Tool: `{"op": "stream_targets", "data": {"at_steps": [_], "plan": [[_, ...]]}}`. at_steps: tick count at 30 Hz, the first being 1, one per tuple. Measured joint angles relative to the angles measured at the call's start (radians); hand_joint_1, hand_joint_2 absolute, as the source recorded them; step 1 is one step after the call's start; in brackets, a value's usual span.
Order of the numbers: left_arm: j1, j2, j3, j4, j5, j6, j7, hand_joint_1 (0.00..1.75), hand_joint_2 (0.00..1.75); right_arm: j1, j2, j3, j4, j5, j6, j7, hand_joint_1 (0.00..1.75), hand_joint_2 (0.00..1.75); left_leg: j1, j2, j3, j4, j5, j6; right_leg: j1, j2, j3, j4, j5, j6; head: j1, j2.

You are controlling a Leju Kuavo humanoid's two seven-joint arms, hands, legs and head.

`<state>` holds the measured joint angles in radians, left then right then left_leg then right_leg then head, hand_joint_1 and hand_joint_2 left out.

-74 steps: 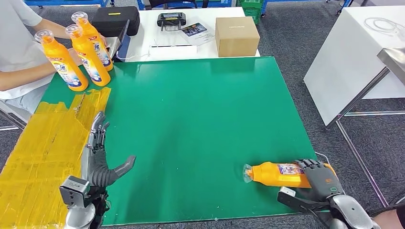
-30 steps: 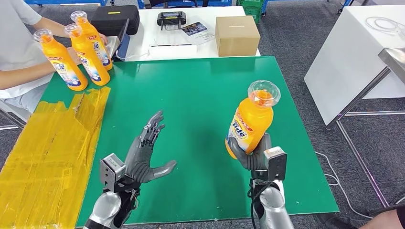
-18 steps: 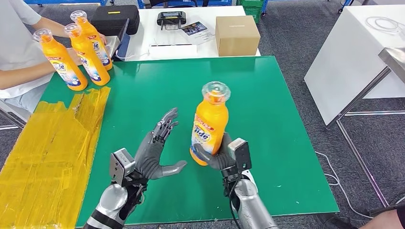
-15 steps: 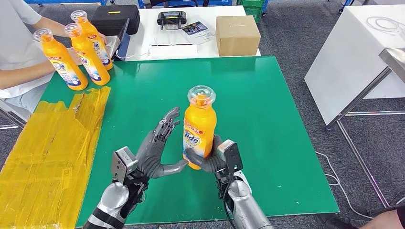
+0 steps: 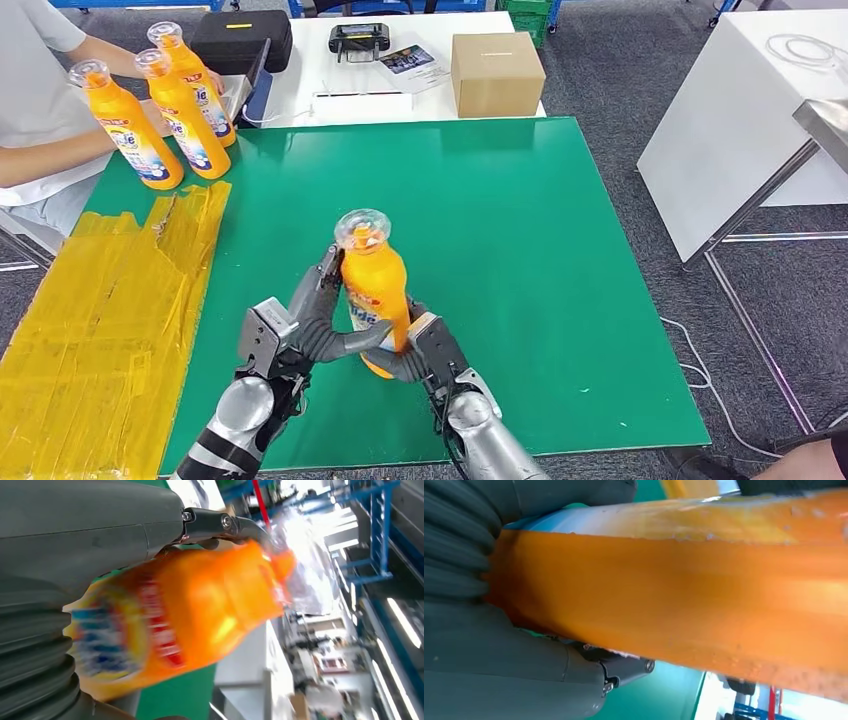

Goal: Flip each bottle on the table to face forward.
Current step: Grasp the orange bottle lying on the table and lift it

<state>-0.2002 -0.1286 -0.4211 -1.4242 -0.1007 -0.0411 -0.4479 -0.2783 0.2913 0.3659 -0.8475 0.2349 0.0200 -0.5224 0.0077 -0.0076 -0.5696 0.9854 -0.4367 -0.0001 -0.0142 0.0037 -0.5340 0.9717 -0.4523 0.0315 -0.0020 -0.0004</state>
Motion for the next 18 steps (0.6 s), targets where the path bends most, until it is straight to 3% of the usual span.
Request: {"op": "stream_targets", "data": {"at_steps": [5,15,18], "plan": [[-0.016,0.0,0.001,0.036,-0.154,0.177,0.051,0.0,1.75,0.009,0.01,0.075,0.003,0.213,-0.264,0.014,1.75,1.75,0.0,0.0,0.0,0.0,0.0,0.0,0.0,0.0,0.0,0.0,0.0,0.0,0.0,0.0],[-0.058,-0.006,-0.006,0.14,-0.281,0.262,0.093,0.04,1.75,0.022,0.008,0.115,0.003,0.329,-0.434,0.059,1.75,1.75,0.0,-0.001,0.0,0.0,0.0,0.0,0.0,0.0,0.0,0.0,0.0,0.0,0.0,0.0],[-0.066,-0.012,0.005,0.17,-0.222,0.214,0.073,1.32,1.75,0.027,0.006,0.119,0.003,0.339,-0.458,0.065,1.75,1.75,0.0,-0.001,0.0,0.0,0.0,0.0,0.0,0.0,0.0,0.0,0.0,0.0,0.0,0.0]]}}
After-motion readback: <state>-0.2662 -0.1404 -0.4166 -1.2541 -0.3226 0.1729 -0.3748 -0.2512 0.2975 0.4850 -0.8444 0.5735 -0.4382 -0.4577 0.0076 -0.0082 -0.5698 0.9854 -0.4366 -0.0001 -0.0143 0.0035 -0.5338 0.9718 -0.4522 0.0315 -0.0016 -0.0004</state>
